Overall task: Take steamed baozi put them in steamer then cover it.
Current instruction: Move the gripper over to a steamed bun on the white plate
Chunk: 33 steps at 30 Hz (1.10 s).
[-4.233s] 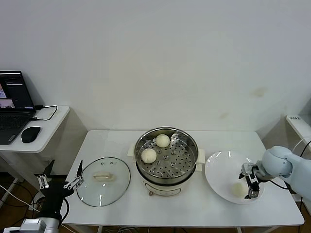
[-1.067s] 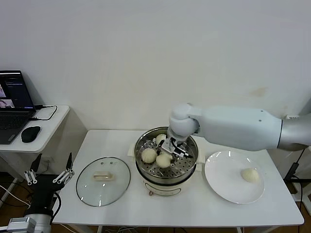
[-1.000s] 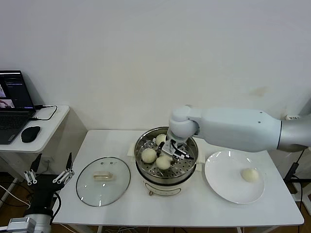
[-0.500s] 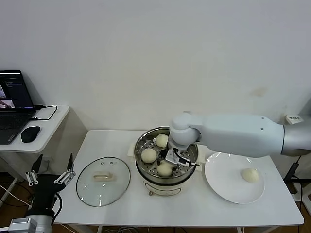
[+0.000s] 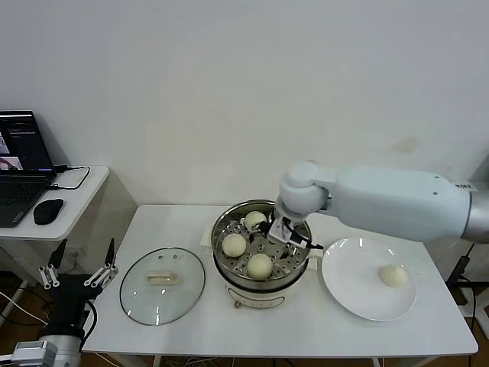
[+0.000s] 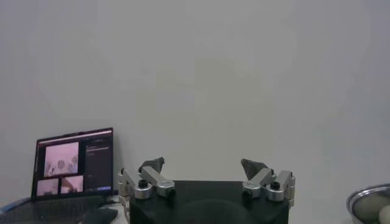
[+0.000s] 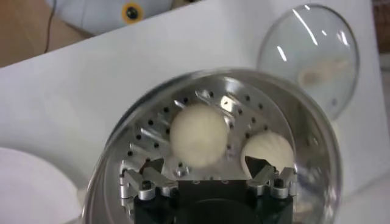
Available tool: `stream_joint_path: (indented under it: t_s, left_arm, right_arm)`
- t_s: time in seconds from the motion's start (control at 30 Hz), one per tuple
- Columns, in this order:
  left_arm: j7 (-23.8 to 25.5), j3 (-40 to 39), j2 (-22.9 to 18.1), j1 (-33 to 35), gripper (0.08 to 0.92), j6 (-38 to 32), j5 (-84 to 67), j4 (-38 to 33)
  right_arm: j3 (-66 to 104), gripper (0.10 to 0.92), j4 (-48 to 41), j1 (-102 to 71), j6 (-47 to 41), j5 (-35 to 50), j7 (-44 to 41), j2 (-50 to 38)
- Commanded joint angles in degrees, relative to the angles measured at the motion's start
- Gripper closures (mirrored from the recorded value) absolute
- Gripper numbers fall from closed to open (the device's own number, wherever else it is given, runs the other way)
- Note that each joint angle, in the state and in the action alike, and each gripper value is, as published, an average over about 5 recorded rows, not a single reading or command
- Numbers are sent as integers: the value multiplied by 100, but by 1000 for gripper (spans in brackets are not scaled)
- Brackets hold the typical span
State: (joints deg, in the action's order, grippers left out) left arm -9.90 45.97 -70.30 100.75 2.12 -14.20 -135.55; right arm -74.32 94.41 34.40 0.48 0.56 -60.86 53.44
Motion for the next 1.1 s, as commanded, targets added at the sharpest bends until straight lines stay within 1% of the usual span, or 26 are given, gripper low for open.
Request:
stream_joint_path:
  t_s: [0.03,0.13,0.23,0.4,0.57,0.7,0.83,0.97,1.1]
  left_arm:
    - [10,-9,120,-40,177,11,-18,27]
    - [13,-71,164,-84,177,17,-15,40]
    - [17,-153,208,-121,177,22,-6,55]
    - [24,-264,279,-162,177,24,17,102]
    - [24,-314,310,-165,177,23,28,138]
    - [25,-312,319,-138,177,19,32,163]
    - [26,-263,335,-98,177,16,30,190]
    - [26,-209,332,-71,177,19,27,199]
    - [24,-190,314,-47,177,20,32,209]
  right_arm:
    - [462,203,121,251,-1954,869,-126,-1200]
    - [534,203,246,194,-2461,971,-9,-1883]
    - [672,203,374,-42,-2577,916,63,-2514]
    - [838,203,439,-593,-2309,557,18,-3227]
    - [1466,203,166,-1551,-1755,-95,-272,-3706]
    - [2640,203,-203,-2894,-1533,-413,-321,-3885]
    - [3741,203,-678,-4174,-1320,-647,-328,-3811]
    - [4308,203,-1137,-4700,-1084,-893,-339,-3552]
    - [4416,203,-1552,-4843,-898,-1168,-335,-3265]
